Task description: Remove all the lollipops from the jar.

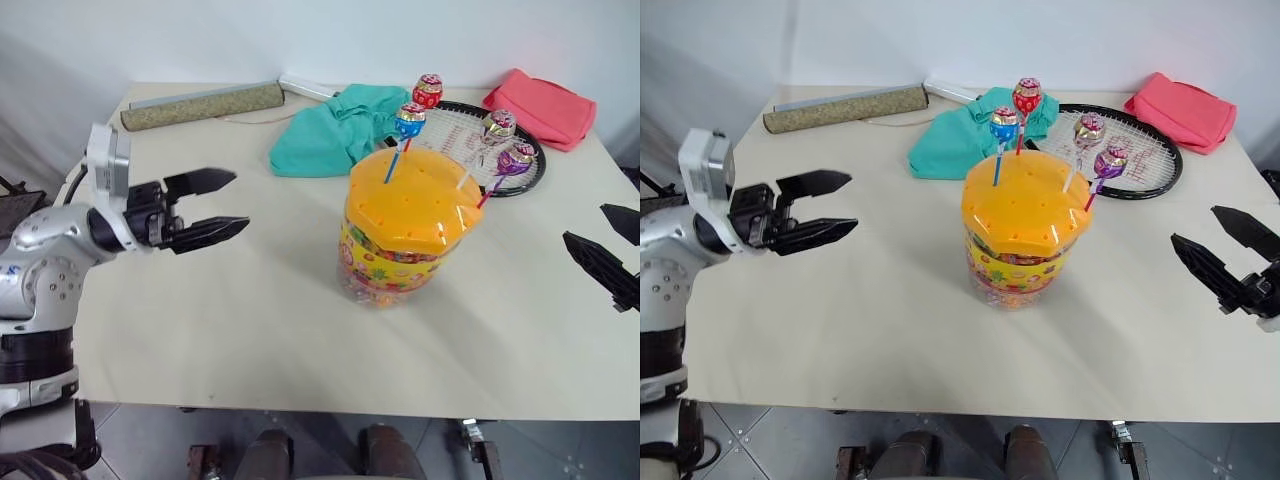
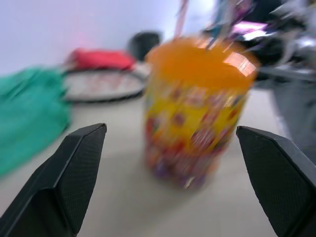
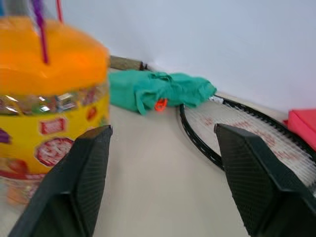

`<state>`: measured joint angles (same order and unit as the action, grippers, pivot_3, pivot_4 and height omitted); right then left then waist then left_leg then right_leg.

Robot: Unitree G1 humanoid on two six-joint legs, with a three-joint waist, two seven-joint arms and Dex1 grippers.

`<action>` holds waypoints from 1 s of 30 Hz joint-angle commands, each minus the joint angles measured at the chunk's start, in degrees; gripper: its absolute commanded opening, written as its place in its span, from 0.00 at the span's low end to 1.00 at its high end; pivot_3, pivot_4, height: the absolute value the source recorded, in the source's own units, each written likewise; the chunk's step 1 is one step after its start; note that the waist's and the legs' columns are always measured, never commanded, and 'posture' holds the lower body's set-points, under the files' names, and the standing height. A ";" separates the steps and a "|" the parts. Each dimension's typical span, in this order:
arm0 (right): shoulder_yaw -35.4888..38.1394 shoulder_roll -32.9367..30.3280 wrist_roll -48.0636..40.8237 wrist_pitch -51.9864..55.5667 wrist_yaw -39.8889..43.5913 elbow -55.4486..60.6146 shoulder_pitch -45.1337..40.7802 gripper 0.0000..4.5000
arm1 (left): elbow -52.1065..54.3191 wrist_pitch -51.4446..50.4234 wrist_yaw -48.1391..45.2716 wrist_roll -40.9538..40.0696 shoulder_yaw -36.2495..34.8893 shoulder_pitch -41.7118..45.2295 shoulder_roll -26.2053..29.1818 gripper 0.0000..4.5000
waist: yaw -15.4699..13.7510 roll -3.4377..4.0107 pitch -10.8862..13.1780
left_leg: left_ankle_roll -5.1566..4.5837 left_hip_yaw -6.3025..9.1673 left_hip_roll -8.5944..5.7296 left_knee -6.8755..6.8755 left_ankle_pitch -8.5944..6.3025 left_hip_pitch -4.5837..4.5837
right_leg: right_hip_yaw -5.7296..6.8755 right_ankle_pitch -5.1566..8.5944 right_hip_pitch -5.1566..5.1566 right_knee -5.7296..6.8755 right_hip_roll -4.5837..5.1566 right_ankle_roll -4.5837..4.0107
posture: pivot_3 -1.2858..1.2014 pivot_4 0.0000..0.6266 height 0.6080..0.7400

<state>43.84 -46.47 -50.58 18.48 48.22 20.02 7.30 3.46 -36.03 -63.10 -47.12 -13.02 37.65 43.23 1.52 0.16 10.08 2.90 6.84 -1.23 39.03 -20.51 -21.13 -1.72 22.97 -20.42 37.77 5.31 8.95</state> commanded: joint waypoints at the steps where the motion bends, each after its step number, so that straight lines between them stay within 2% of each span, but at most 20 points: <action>1: 2.70 0.54 -2.65 1.22 -2.86 4.00 -0.67 0.80 | 0.23 -1.40 0.36 -0.80 2.44 4.37 -2.26 1.00 | 0.06 0.00 0.00 | 0.00 -0.13 -0.01 0.00 0.00 -0.01 | 0.00 0.00 0.00 -0.01 0.00 0.01 | 0.52 0.24 1.00; 4: 3.43 1.48 -6.30 3.25 -4.20 5.51 -0.47 0.80 | -0.41 -2.88 1.90 0.16 4.51 7.50 -4.54 1.00 | 0.05 -0.03 0.02 | -0.01 -0.21 0.00 0.00 0.01 -0.03 | 0.00 0.00 -0.01 0.00 -0.03 0.01 | 0.52 0.24 1.00; 8: 4.42 1.88 -7.96 4.49 -3.86 8.13 1.79 1.00 | -2.25 0.77 2.14 2.72 6.72 11.81 -8.95 1.00 | -0.03 -0.08 0.05 | -0.03 -0.25 -0.01 0.01 0.02 -0.04 | 0.00 -0.01 -0.01 0.00 -0.04 0.02 | 0.52 0.24 1.00; 14: 4.58 3.30 -4.67 1.41 -3.72 7.43 2.19 1.00 | -3.51 1.51 1.25 6.14 11.81 16.41 -13.30 1.00 | -0.11 -0.12 0.07 | -0.09 -0.26 -0.08 0.04 0.04 -0.06 | -0.05 -0.06 -0.01 -0.02 0.00 0.12 | 0.52 0.24 1.00; 20: 5.22 3.69 -7.59 2.15 -3.80 8.81 2.20 1.00 | -5.16 1.68 4.29 9.29 14.43 19.37 -18.11 1.00 | -0.10 -0.13 0.08 | -0.11 -0.28 -0.08 0.05 0.05 -0.08 | -0.06 -0.06 -0.01 -0.02 -0.01 0.12 | 0.52 0.24 1.00; 26: 9.54 2.27 -17.50 5.11 -3.39 13.49 3.81 1.00 | -6.37 2.21 5.12 10.89 16.02 20.35 -22.54 1.00 | -0.22 -0.14 0.08 | -0.14 -0.31 -0.08 0.05 0.07 -0.11 | -0.06 -0.06 -0.01 -0.03 -0.01 0.12 | 0.52 0.24 1.00; 30: 8.42 3.07 -15.91 3.24 0.12 15.51 4.86 1.00 | -8.03 1.78 4.56 11.57 16.55 21.19 -23.77 1.00 | -0.22 -0.15 0.09 | -0.15 -0.31 -0.07 0.05 0.07 -0.10 | -0.06 -0.07 -0.01 -0.04 -0.02 0.13 | 0.52 0.24 1.00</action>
<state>51.78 -43.78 -66.57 23.24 46.77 34.37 11.95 -4.84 -34.53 -58.35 -35.88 3.51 57.39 19.79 1.31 0.01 10.16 2.75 6.52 -1.30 39.08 -20.44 -21.22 -1.78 22.90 -20.43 37.73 5.28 9.08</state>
